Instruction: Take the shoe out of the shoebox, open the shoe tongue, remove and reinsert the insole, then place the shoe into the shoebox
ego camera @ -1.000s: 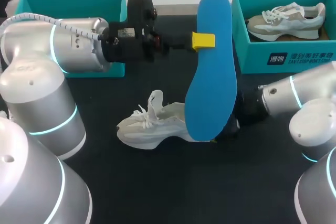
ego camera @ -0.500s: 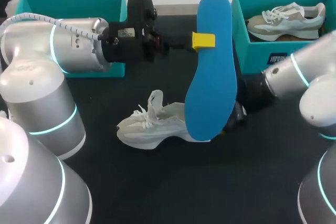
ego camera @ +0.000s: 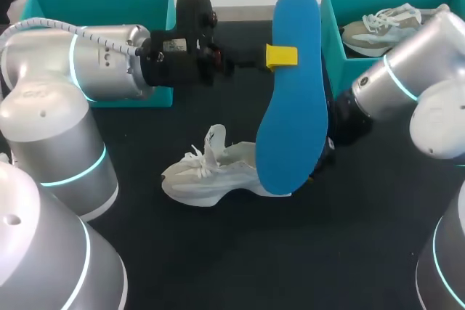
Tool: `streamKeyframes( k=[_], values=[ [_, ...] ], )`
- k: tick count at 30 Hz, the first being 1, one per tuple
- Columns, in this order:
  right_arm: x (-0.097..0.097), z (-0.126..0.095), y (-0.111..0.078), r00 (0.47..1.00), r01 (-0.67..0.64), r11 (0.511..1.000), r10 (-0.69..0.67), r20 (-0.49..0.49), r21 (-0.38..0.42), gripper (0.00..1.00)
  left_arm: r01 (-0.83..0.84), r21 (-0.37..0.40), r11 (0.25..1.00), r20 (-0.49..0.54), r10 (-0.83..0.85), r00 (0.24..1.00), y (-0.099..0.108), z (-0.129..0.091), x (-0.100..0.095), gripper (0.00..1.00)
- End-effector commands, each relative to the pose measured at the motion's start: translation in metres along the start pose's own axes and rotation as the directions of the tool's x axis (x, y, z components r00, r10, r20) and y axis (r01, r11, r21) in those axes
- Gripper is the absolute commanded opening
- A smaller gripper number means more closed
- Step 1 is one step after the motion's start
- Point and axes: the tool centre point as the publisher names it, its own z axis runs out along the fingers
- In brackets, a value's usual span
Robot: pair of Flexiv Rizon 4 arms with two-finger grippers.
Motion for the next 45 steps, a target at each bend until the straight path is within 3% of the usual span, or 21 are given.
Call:
streamKeyframes(
  k=[1,10,24,45],
  values=[
    [0.006,-0.009,0.013,1.000,-0.004,0.994,0.002,0.015,0.109,1.00,-0.001,0.002,1.000,0.000,0.001,1.000,0.001,0.002,-0.001,0.00],
    [0.006,-0.017,0.030,1.000,0.003,0.964,-0.003,0.002,0.268,1.00,-0.001,0.002,1.000,0.000,0.001,1.000,0.001,0.002,-0.001,0.00],
    [0.008,-0.013,0.039,0.998,0.054,0.930,-0.062,0.010,0.363,1.00,-0.001,0.002,1.000,0.000,0.001,1.000,0.001,0.002,-0.001,0.00],
    [0.008,-0.008,0.051,0.997,0.072,0.902,-0.082,0.004,0.426,1.00,-0.001,0.002,1.000,0.000,0.001,1.000,0.001,0.002,-0.001,0.00]
  ],
)
